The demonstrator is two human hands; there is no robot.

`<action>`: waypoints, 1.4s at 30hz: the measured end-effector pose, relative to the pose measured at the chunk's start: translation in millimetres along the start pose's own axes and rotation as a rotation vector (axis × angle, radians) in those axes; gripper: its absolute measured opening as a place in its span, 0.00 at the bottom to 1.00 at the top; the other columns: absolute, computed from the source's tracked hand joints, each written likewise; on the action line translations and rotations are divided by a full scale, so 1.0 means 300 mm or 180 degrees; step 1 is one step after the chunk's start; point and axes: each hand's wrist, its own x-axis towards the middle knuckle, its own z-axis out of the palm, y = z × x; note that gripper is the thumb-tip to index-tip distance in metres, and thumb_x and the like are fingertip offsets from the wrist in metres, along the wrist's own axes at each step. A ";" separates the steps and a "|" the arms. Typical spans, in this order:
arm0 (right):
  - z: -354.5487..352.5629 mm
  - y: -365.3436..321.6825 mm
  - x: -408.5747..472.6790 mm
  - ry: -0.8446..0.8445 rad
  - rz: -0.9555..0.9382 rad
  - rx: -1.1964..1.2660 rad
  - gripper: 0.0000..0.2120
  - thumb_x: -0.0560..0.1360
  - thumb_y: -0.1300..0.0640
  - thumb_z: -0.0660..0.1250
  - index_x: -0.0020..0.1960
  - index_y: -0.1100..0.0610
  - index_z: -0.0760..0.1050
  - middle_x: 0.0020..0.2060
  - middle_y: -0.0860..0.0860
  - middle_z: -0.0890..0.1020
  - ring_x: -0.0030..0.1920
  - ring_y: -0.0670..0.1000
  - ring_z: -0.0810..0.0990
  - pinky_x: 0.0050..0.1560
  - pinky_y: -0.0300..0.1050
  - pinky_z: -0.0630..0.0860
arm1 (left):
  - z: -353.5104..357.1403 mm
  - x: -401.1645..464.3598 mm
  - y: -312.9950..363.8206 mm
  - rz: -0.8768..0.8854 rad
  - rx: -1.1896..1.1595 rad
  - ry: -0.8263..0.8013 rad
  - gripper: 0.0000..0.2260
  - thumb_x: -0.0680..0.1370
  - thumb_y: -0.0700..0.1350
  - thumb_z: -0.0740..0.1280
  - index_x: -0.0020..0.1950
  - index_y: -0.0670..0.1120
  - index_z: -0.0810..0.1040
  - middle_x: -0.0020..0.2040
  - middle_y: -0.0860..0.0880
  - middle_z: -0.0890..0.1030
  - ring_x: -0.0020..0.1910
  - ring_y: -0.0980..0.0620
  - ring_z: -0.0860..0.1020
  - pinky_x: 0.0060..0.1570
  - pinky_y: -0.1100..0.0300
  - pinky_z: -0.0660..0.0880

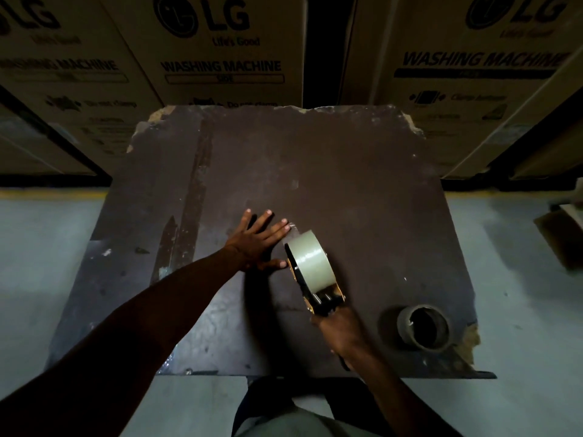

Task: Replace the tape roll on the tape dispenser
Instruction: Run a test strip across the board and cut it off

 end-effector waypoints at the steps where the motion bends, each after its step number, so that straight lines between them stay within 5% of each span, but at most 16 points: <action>1: -0.005 0.044 -0.024 -0.0063 0.0003 -0.0034 0.34 0.57 0.36 0.70 0.54 0.59 0.83 0.51 0.58 0.87 0.53 0.61 0.85 0.52 0.54 0.81 | -0.005 -0.001 0.003 -0.0018 0.0033 -0.0058 0.47 0.67 0.79 0.35 0.81 0.54 0.41 0.82 0.53 0.49 0.81 0.41 0.43 0.72 0.29 0.41; 4: -0.027 0.172 -0.125 -0.0124 0.0110 -0.0175 0.18 0.69 0.46 0.74 0.50 0.59 0.84 0.50 0.60 0.86 0.54 0.60 0.84 0.52 0.50 0.80 | -0.028 -0.015 0.015 -0.0062 0.0170 -0.0047 0.49 0.66 0.78 0.30 0.81 0.53 0.42 0.82 0.53 0.49 0.81 0.43 0.44 0.73 0.32 0.41; 7: -0.027 0.232 -0.224 -0.0058 -0.0013 0.0102 0.02 0.72 0.53 0.73 0.42 0.48 0.81 0.46 0.52 0.87 0.49 0.54 0.84 0.48 0.41 0.76 | -0.024 -0.033 0.040 0.0108 0.0176 0.0112 0.48 0.69 0.77 0.33 0.81 0.49 0.48 0.82 0.50 0.52 0.81 0.44 0.48 0.74 0.32 0.43; 11: -0.041 0.200 -0.283 0.0249 0.0182 0.0654 0.08 0.62 0.49 0.74 0.32 0.48 0.75 0.22 0.43 0.76 0.26 0.43 0.71 0.31 0.39 0.66 | -0.004 -0.050 0.183 0.0851 0.0078 0.0156 0.46 0.73 0.75 0.44 0.81 0.44 0.52 0.81 0.45 0.55 0.81 0.43 0.50 0.75 0.35 0.44; 15: -0.050 0.198 -0.287 0.0027 -0.0014 0.0589 0.07 0.75 0.57 0.71 0.53 0.54 0.79 0.39 0.49 0.78 0.32 0.43 0.72 0.34 0.37 0.69 | 0.016 -0.089 0.301 0.1002 -0.0083 -0.0011 0.50 0.70 0.75 0.49 0.80 0.41 0.49 0.82 0.40 0.50 0.81 0.42 0.47 0.77 0.38 0.42; 17: -0.060 0.201 -0.286 -0.0106 -0.0009 0.0446 0.01 0.78 0.57 0.67 0.48 0.52 0.75 0.35 0.46 0.74 0.31 0.41 0.69 0.31 0.35 0.67 | 0.028 -0.118 0.333 0.1273 0.0048 -0.0041 0.52 0.69 0.77 0.52 0.79 0.39 0.53 0.81 0.38 0.53 0.80 0.39 0.47 0.76 0.36 0.44; 21: -0.052 0.216 -0.277 -0.0087 -0.0017 0.0337 0.12 0.78 0.56 0.67 0.38 0.47 0.69 0.32 0.43 0.71 0.30 0.41 0.69 0.28 0.33 0.66 | 0.026 -0.147 0.373 0.1279 0.0152 -0.0164 0.53 0.69 0.76 0.59 0.79 0.39 0.53 0.80 0.36 0.55 0.80 0.38 0.44 0.76 0.36 0.39; 26: -0.056 0.262 -0.280 -0.0021 -0.0170 0.0369 0.09 0.72 0.55 0.73 0.43 0.46 0.73 0.29 0.41 0.69 0.29 0.38 0.64 0.31 0.33 0.62 | 0.022 -0.158 0.422 0.1072 0.0173 -0.0270 0.60 0.63 0.80 0.61 0.80 0.41 0.49 0.81 0.37 0.52 0.80 0.38 0.44 0.75 0.36 0.36; 29: -0.073 0.326 -0.316 0.0000 -0.0023 0.0454 0.10 0.67 0.55 0.73 0.46 0.49 0.76 0.31 0.44 0.75 0.30 0.45 0.70 0.31 0.39 0.67 | 0.044 -0.175 0.486 0.1128 0.0249 -0.0339 0.62 0.60 0.81 0.61 0.81 0.44 0.47 0.81 0.40 0.48 0.80 0.38 0.42 0.75 0.36 0.36; 34: -0.085 0.455 -0.370 -0.0010 0.0244 0.0461 0.24 0.60 0.48 0.72 0.54 0.55 0.80 0.42 0.51 0.83 0.38 0.53 0.80 0.39 0.44 0.73 | 0.055 -0.210 0.554 0.0946 0.0100 -0.0262 0.67 0.57 0.81 0.64 0.80 0.41 0.43 0.81 0.39 0.43 0.80 0.39 0.43 0.76 0.37 0.40; 37: -0.082 0.503 -0.391 -0.0052 0.0259 0.0511 0.30 0.55 0.43 0.68 0.53 0.56 0.80 0.42 0.55 0.84 0.37 0.54 0.77 0.39 0.45 0.73 | 0.067 -0.234 0.626 0.1131 0.0198 -0.0355 0.67 0.55 0.83 0.62 0.81 0.45 0.41 0.80 0.40 0.37 0.79 0.38 0.37 0.75 0.36 0.37; 42: -0.088 0.532 -0.439 -0.0022 0.0217 0.0445 0.17 0.67 0.51 0.73 0.53 0.57 0.80 0.45 0.56 0.85 0.38 0.53 0.80 0.38 0.41 0.72 | 0.101 -0.257 0.686 0.0979 0.0428 -0.0327 0.57 0.63 0.76 0.65 0.81 0.46 0.51 0.81 0.39 0.41 0.79 0.37 0.40 0.75 0.35 0.40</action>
